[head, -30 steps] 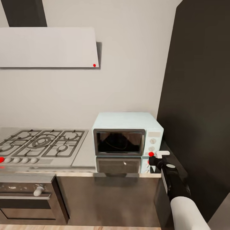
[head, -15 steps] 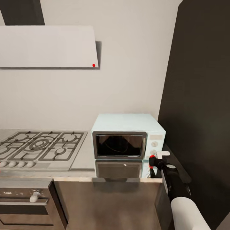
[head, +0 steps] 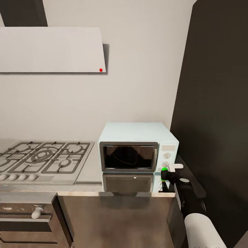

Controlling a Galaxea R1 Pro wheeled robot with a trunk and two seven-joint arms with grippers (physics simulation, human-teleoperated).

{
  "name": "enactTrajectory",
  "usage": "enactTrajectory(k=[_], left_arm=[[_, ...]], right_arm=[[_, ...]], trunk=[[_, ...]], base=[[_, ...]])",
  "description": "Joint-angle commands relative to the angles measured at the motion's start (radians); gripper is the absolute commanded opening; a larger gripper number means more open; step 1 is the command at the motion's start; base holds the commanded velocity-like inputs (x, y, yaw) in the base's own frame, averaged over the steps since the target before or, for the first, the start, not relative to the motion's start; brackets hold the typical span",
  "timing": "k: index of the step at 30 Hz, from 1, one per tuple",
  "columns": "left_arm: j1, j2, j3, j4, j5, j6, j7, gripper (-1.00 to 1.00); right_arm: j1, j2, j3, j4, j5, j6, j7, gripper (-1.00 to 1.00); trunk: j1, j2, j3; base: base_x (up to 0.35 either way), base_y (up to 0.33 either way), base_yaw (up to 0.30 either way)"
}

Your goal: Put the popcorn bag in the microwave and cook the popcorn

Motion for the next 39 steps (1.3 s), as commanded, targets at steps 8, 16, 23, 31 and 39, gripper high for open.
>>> enactTrajectory(k=[8, 16, 23, 31, 39], left_arm=[[-0.001, -0.006, -0.009, 0.002, 0.013, -0.084, 0.004, 1.00], [-0.001, -0.006, -0.009, 0.002, 0.013, -0.086, 0.004, 1.00], [-0.001, -0.005, -0.008, 0.002, 0.013, -0.084, 0.004, 1.00], [-0.001, -0.003, -0.007, 0.002, 0.013, -0.083, 0.004, 1.00], [-0.001, -0.001, -0.008, 0.002, 0.013, -0.079, 0.004, 1.00]], right_arm=[[-0.011, 0.002, -0.005, -0.017, 0.009, 0.005, 0.017, -1.00], [-0.011, 0.003, -0.004, -0.066, 0.014, 0.023, 0.021, -1.00], [-0.016, 0.005, -0.004, -0.161, 0.013, 0.248, 0.023, -1.00], [0.091, -0.008, -0.005, 0.019, 0.007, 0.260, 0.012, -1.00], [0.109, -0.123, -0.003, 0.789, 0.008, -0.236, -0.069, -1.00]], trunk=[[0.000, -0.001, -0.001], [0.000, -0.001, -0.001], [0.000, -0.001, -0.001], [0.000, -0.001, -0.001], [0.000, -0.001, -0.001]], base=[[-0.326, 0.000, 0.000], [-0.339, 0.000, 0.000], [-0.338, 0.000, 0.000], [-0.202, 0.000, 0.000], [-0.003, 0.000, 0.000]])
